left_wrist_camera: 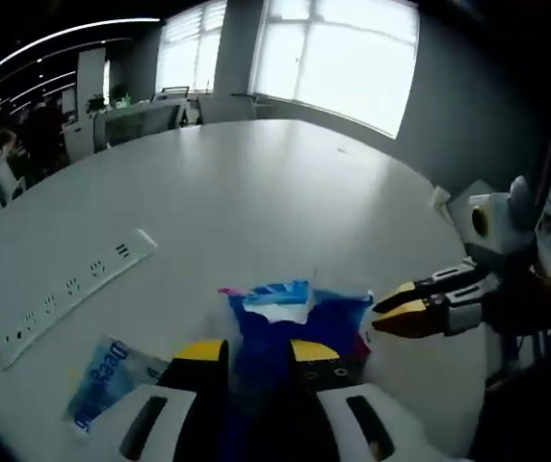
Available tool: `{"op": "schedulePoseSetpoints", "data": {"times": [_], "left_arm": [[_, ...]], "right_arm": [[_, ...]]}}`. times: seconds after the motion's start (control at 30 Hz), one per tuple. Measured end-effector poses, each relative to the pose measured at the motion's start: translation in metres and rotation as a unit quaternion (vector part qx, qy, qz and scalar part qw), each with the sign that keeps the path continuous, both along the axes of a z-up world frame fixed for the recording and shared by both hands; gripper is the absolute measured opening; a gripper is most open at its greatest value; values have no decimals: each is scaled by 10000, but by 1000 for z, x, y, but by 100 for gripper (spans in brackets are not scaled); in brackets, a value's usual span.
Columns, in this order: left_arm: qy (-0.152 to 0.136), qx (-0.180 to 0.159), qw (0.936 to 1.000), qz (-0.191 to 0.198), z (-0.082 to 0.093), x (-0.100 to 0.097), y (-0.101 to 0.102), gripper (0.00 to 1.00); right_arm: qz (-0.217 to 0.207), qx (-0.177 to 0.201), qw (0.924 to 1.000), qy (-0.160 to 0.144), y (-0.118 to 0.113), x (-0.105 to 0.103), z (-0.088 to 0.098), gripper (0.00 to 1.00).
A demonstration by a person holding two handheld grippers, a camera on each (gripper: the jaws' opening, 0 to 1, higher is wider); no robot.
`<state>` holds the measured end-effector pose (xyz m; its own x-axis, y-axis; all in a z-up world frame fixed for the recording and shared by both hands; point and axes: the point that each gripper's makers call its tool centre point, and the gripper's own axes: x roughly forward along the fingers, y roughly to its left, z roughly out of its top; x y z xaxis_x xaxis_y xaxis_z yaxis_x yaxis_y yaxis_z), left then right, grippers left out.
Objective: Arrange the tabletop items into an orderly group along one side of the table until the central work area is clear of visible clutter.
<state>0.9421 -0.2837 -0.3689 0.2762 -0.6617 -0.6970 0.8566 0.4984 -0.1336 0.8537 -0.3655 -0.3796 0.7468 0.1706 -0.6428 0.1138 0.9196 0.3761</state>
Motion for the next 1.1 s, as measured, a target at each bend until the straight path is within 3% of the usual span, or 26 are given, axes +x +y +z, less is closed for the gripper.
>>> {"op": "schedulePoseSetpoints", "data": {"times": [0.1,0.17,0.3,0.5,0.77,0.93,1.1], "left_arm": [[-115,50,9999,41,-2,2,0,13],[-149,43,9999,2,-1,0,-2,11],[-251,124,9995,-152,-2,-2,-2,0],[-358,73,9990,-254,6,-11,-2,0],[-250,-38,9995,-200,12,-18,-3,0],[-208,-299,9993,-81,26,-24,-14,0],[-257,-480,9985,-95,33,-31,-29,0]], "right_arm": [[45,26,10000,56,0,1,-2,10],[169,-156,9997,87,-2,1,-3,7],[182,-267,9994,93,-7,0,-2,1],[196,-481,9986,-55,-16,-4,4,0],[219,-734,9966,-308,-30,1,22,0],[326,-1099,9925,-425,-49,2,35,0],[103,-1106,9925,-504,-70,1,36,0]]}}
